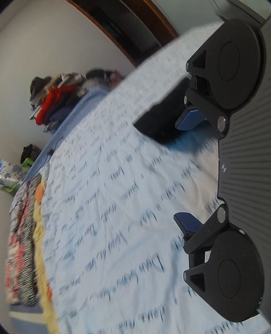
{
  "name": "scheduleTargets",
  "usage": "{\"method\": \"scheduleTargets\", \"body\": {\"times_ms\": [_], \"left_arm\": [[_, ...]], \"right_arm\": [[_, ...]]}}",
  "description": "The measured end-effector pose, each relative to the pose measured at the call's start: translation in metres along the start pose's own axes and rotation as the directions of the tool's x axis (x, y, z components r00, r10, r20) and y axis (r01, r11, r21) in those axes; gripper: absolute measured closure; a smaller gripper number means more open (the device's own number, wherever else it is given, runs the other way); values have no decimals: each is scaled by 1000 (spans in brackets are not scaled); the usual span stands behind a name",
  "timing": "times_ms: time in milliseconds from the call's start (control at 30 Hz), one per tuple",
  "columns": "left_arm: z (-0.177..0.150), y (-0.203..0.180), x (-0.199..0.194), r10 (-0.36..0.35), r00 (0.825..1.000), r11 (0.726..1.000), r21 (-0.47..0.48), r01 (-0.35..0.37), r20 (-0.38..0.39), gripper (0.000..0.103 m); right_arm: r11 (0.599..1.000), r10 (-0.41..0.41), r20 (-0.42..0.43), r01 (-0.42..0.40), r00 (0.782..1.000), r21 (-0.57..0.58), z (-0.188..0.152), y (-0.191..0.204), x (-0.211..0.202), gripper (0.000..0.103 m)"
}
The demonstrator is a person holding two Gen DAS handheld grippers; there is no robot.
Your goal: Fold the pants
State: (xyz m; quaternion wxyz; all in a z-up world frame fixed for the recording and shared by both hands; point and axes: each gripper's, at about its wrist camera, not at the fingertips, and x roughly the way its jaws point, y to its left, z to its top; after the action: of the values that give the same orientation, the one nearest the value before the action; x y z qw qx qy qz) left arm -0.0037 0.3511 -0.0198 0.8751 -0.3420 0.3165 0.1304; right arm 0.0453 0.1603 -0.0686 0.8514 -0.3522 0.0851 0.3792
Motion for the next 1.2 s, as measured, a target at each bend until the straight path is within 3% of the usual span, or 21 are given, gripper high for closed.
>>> {"method": "scheduleTargets", "body": {"times_ms": [133,267,433,567,633,667,700,767,867,967,1033,1067,1100,1200], "left_arm": [[29,5,40,-155,984,980,-136,142,-90,12],[37,-1,84,-232,954,959,-206,192,-191,12],[33,-18,128,-266,918,952,-230,203,-293,12],[39,-29,150,-223,929,963,-217,162,-296,16],[40,-33,160,-207,930,968,-202,149,-304,37],[39,-35,166,-199,926,971,-191,142,-322,61],[39,-35,172,-196,918,972,-190,136,-345,74],[38,-35,177,-190,917,975,-179,133,-350,82],[40,-35,172,-179,924,978,-167,128,-339,86],[41,-46,159,-147,938,987,-104,120,-314,88],[41,-58,149,-109,949,994,-40,102,-294,88],[40,-65,145,-91,956,996,-6,93,-280,88],[39,-71,142,-75,960,996,25,84,-268,89],[36,-87,142,-46,962,993,89,73,-270,88]], "right_arm": [[1000,-8,14,8,1000,24,1,0,-3,88],[998,-10,31,8,999,59,1,-7,-6,88],[996,-21,42,17,999,87,2,-15,-7,88],[996,-11,37,8,999,85,1,-13,-6,88],[997,-9,35,7,999,74,0,-9,-5,88],[997,-8,33,5,999,72,-1,-8,-4,88],[997,-4,31,2,1000,75,-2,-8,-3,88],[996,10,13,-11,1000,83,-2,-7,-1,88],[996,12,-22,-10,1000,94,-3,-6,-2,88],[967,69,24,-73,997,244,-10,-28,-22,87],[904,124,42,-131,991,407,-19,-55,-34,86],[840,165,59,-172,984,515,-25,-74,-36,86],[739,218,88,-223,972,635,-34,-95,-35,83],[344,328,195,-309,924,887,-66,-149,-16,77]]}}
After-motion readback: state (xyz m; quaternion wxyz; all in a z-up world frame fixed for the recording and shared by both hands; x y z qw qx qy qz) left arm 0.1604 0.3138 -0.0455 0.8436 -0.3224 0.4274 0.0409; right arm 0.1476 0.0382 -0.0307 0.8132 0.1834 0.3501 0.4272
